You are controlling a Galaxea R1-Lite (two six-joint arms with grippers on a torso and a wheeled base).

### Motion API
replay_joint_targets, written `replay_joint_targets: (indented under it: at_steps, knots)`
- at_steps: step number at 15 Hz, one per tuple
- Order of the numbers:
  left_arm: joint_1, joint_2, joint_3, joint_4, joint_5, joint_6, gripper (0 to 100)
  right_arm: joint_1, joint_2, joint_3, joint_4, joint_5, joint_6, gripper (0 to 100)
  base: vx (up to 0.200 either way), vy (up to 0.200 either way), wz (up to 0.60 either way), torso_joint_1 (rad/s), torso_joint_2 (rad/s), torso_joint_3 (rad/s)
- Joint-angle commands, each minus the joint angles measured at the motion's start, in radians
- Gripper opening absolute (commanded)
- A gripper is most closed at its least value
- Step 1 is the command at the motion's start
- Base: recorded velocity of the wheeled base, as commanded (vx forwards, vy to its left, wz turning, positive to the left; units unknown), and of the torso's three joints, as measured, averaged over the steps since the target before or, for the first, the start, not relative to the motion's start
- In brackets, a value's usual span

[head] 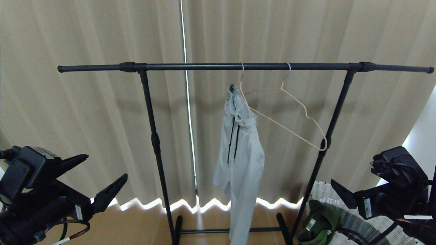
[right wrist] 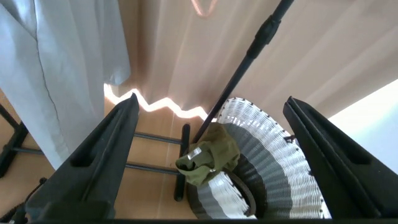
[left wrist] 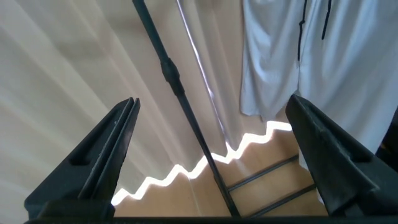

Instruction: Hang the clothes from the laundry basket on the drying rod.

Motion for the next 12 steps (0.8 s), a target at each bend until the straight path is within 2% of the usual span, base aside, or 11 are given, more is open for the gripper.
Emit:
replay_joint_targets:
  at_steps: [1,10,12]
  knots:
    - [-0.004,-0.013,0.001,0.0,0.001,0.0,100,0.001,0.002,0.0,0.0,-0.001,-0.001,100,0.0,0.0,0.0,-0.154,0.35,0.193]
    - [-0.004,-0.056,0.009,0.001,0.001,0.001,100,0.019,0.003,0.007,0.0,-0.021,-0.019,100,0.0,0.0,0.0,-0.188,0.47,0.278]
    - [-0.004,-0.073,0.024,0.001,-0.001,0.035,100,0.039,0.006,0.009,0.0,-0.026,-0.025,100,0.0,0.0,0.0,-0.183,0.47,0.298]
